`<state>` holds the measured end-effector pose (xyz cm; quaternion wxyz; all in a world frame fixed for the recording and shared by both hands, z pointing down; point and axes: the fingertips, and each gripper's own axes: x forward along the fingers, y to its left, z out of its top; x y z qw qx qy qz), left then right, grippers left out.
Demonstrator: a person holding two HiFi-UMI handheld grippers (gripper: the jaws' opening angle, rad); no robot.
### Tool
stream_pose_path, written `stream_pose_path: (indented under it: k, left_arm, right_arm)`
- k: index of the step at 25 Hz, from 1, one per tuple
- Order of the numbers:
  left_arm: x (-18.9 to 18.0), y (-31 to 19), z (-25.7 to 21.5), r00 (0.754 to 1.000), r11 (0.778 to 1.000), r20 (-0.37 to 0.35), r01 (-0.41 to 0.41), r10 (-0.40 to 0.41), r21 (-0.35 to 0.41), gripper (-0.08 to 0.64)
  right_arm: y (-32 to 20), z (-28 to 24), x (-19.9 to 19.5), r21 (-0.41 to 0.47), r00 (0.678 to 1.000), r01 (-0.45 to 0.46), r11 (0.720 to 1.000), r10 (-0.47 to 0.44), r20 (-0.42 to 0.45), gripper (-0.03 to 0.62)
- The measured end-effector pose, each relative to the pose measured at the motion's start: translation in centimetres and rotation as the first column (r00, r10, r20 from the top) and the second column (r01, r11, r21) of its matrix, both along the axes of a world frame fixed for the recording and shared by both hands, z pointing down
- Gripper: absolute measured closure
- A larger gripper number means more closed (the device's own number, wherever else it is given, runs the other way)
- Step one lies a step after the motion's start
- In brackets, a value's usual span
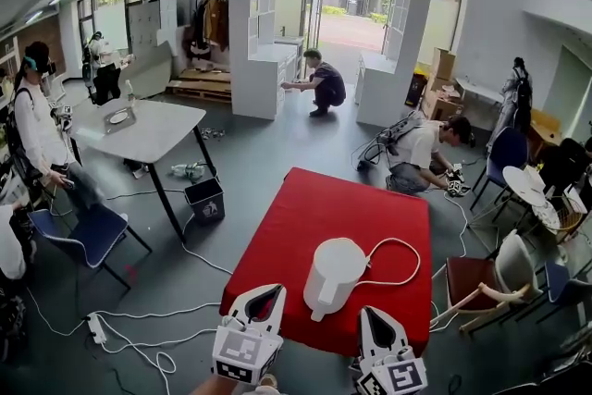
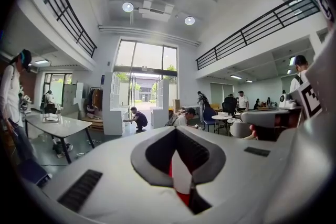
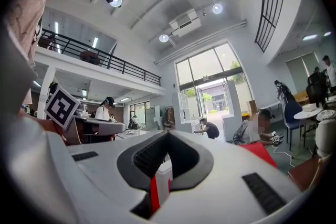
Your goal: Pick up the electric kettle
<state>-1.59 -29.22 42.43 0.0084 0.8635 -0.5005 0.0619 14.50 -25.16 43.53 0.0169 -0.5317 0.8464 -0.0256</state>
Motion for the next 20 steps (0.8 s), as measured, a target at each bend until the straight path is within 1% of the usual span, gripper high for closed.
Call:
stream_pose_path:
  k: [7,14,15,16,18,19,20]
  left_arm:
    - [0.0,-2.3,0.0,1.0,1.0,-0.01,-0.009,0.009,0.0,0.568]
    - [0.8,-3.7,-0.1,1.0,1.0,-0.016,-0.025,0.025,-0.003,0.567]
    - [0.9,-3.8,-0.1,1.0,1.0,-0.015,-0.027,0.027,-0.003,0.567]
    - [1.0,-4.0,-0.1,1.0,1.0,-0.015,-0.028,0.028,-0.003,0.567]
    - [0.8,-4.3,-0.1,1.0,1.0,-0.018,-0.026,0.026,-0.002,0.567]
    - [0.8,-4.5,-0.1,1.0,1.0,-0.02,-0.024,0.024,-0.001,0.568]
    - [0.8,-4.6,0.0,0.999,1.0,-0.021,-0.024,0.024,0.0,0.567]
  right_arm:
    - [-2.4,0.6,-0.1,-0.022,1.0,-0.002,1.0,0.002,-0.004,0.591]
    - [-3.7,0.3,0.2,-0.005,1.0,0.005,1.0,-0.005,-0.001,0.586]
    - [-3.8,0.2,0.3,0.0,1.0,0.012,1.0,-0.012,0.005,0.535]
    - [-3.9,0.1,0.2,0.003,1.0,0.025,1.0,-0.025,0.015,0.51]
    - [-4.2,-0.1,-0.2,0.008,0.998,0.049,0.999,-0.049,0.047,0.319]
    - [-4.4,-0.4,-0.4,0.014,0.996,0.051,0.999,-0.052,0.068,0.292]
    - [-4.6,-0.6,-0.5,0.02,0.995,0.05,0.999,-0.051,0.087,0.284]
